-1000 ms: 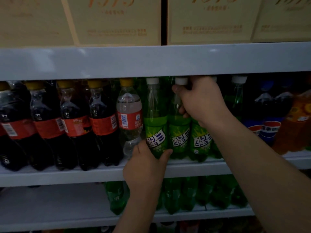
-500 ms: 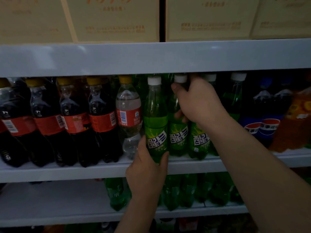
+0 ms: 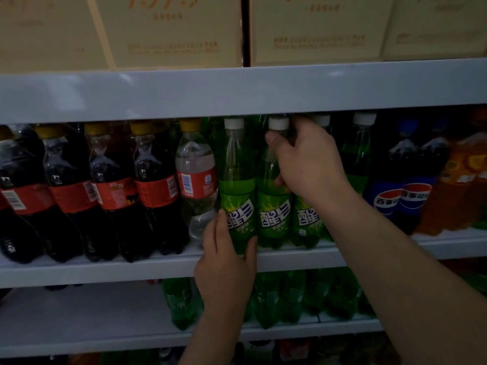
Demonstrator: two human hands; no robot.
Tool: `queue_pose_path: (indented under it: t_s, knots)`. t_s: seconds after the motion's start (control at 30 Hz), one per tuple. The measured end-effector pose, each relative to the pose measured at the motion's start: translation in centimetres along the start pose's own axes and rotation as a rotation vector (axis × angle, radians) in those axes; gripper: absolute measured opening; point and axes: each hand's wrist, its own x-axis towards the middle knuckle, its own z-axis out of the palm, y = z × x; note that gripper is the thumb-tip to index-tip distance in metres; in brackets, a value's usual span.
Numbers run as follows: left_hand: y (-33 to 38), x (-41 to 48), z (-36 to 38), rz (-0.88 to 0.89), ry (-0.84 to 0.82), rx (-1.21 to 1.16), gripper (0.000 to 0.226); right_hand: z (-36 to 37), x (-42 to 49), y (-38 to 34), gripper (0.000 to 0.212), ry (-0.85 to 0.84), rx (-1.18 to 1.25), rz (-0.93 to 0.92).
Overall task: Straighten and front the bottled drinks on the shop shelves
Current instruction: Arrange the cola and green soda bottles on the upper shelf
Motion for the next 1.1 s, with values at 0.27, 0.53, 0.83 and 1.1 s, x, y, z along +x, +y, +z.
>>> queue_pose_path:
  t_s: [0.27, 0.53, 0.83, 1.1]
  knots:
    - [-0.1, -0.5, 0.7, -0.013, -0.024, -0.047, 0.083, -0.2, 0.3, -0.2, 0.02, -0.065, -0.044, 0.002]
    - [0.0, -0.3, 1.3, -0.024, -0.036, -0.071, 0.084, 0.4, 0.5, -0.4, 0.026, -0.004, -0.189, -0.021]
    - [-0.3, -0.5, 1.6, -0.04, -0.02, -0.096, 0.088, 1.6, -1.4, 1.0, 0.035, 0.086, -0.339, -0.067]
    - [-0.2, -0.7, 1.4, -0.022, -0.016, -0.119, 0.087, 1.1, -0.3, 1.0, 0.029, 0.065, -0.366, -0.108]
